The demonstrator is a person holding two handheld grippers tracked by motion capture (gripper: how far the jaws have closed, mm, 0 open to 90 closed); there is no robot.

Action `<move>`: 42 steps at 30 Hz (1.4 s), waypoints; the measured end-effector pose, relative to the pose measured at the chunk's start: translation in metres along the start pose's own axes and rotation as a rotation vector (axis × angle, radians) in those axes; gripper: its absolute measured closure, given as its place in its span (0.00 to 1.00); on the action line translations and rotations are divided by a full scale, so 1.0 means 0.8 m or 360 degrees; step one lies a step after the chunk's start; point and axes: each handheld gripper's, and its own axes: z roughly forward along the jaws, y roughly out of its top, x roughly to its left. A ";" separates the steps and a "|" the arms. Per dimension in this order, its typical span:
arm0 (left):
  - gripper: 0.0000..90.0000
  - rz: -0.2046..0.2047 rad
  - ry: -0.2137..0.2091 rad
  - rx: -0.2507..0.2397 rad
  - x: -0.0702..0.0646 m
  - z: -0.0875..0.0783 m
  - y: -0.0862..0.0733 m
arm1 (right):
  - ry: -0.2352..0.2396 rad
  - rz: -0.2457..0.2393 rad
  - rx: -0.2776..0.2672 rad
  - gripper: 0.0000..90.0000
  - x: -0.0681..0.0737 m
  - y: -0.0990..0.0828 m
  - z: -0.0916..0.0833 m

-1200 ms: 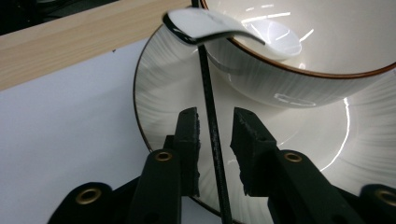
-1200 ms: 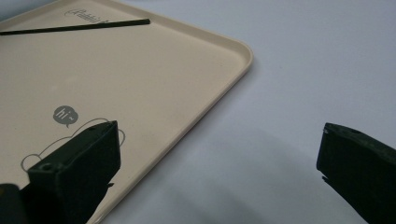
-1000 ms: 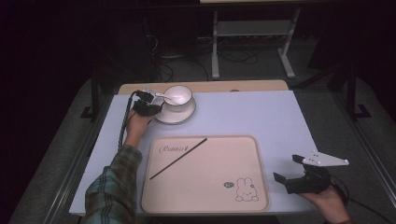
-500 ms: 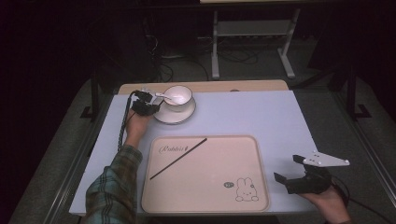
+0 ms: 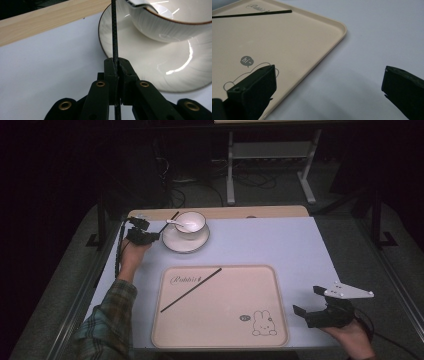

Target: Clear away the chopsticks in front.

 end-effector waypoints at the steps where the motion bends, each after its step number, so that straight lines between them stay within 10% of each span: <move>1: 0.95 -0.0003 -0.0005 0.0007 0.001 -0.003 -0.002 | 0.0000 0.0002 0.0000 0.00 0.000 0.000 0.000; 19: 0.95 -0.0032 -0.0107 -0.0006 -0.016 -0.075 -0.068 | 0.0008 -0.0004 -0.0009 0.00 0.001 0.002 0.001; 42: 0.95 0.0133 -0.0431 -0.0018 -0.127 -0.112 -0.110 | 0.0024 -0.0028 -0.0005 0.00 0.003 0.004 0.004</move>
